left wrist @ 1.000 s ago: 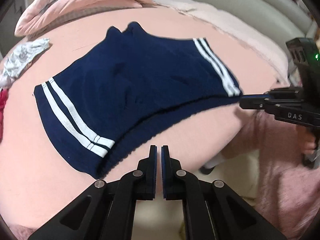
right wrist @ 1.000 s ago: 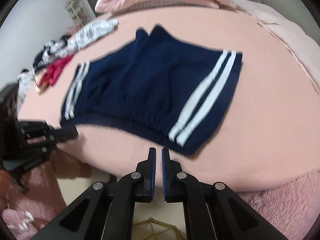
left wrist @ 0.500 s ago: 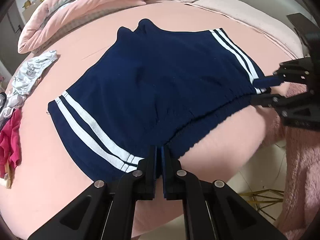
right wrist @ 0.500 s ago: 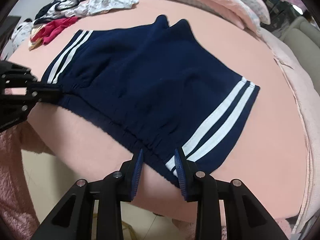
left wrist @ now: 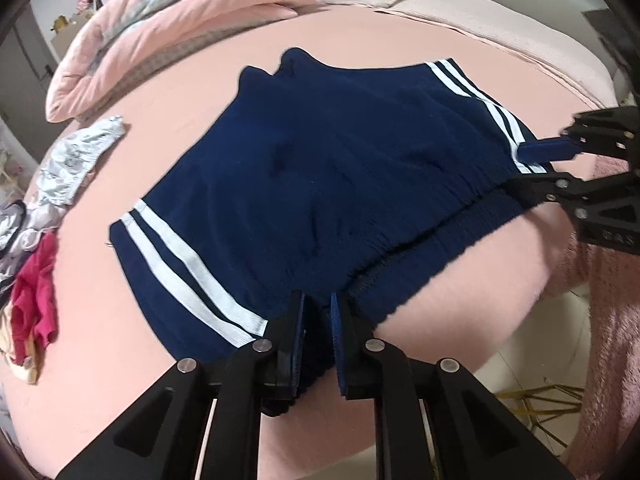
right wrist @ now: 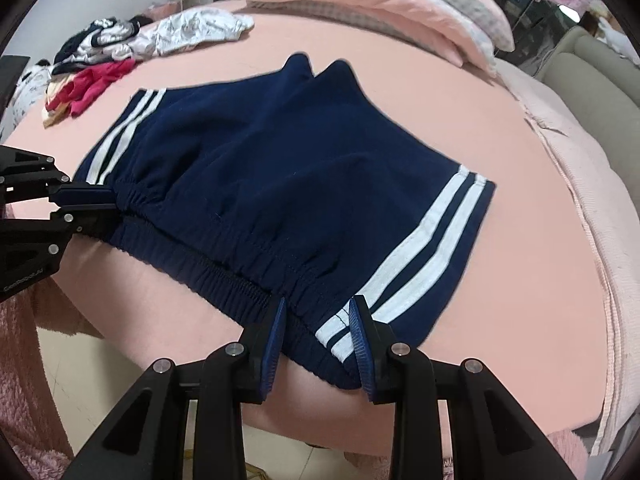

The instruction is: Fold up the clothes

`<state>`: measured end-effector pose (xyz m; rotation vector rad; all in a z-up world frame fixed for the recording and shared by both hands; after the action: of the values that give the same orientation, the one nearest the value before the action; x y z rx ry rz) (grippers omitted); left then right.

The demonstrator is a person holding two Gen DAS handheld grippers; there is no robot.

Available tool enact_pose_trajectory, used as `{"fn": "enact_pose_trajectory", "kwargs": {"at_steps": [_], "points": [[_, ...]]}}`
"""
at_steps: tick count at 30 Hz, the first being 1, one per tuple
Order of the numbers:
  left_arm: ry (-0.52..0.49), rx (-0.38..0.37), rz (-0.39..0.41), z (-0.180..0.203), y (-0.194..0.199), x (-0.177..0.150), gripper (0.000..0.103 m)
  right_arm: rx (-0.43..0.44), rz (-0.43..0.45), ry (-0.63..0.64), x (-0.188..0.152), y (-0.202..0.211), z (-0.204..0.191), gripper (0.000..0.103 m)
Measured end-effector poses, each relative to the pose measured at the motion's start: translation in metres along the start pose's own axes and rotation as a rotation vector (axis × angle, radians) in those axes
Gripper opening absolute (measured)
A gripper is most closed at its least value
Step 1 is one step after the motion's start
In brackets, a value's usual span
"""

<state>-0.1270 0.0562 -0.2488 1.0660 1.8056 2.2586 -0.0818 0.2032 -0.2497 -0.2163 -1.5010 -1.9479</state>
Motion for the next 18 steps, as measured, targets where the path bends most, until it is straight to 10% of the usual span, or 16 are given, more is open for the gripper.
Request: {"fn": "enact_pose_trajectory", "kwargs": {"at_steps": [3, 7, 12, 18], "points": [[0.017, 0.013, 0.025, -0.005, 0.004, -0.006, 0.057, 0.011, -0.001, -0.038, -0.005, 0.001, 0.007, 0.032], [0.029, 0.020, 0.020, -0.010, -0.001, -0.013, 0.057, 0.045, -0.041, -0.044, -0.010, -0.011, 0.006, 0.032], [0.021, 0.043, 0.038, -0.012, 0.000, -0.005, 0.016, 0.038, -0.023, -0.012, -0.006, -0.009, 0.004, 0.017], [0.033, 0.008, 0.071, -0.014, 0.016, -0.003, 0.008, 0.056, 0.003, -0.034, -0.008, 0.005, 0.009, 0.004]]}}
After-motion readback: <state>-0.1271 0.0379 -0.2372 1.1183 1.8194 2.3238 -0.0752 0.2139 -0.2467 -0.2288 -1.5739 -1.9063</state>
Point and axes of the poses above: each gripper's, at about its wrist camera, not at the fingertips, and y roughly against the way its jaws point, z to its right, x to its top, the point moved 5 cm from there along -y, roughly the way its jaws point, and after that the axes turned 14 degrees about -x, right-handed, at the moved point
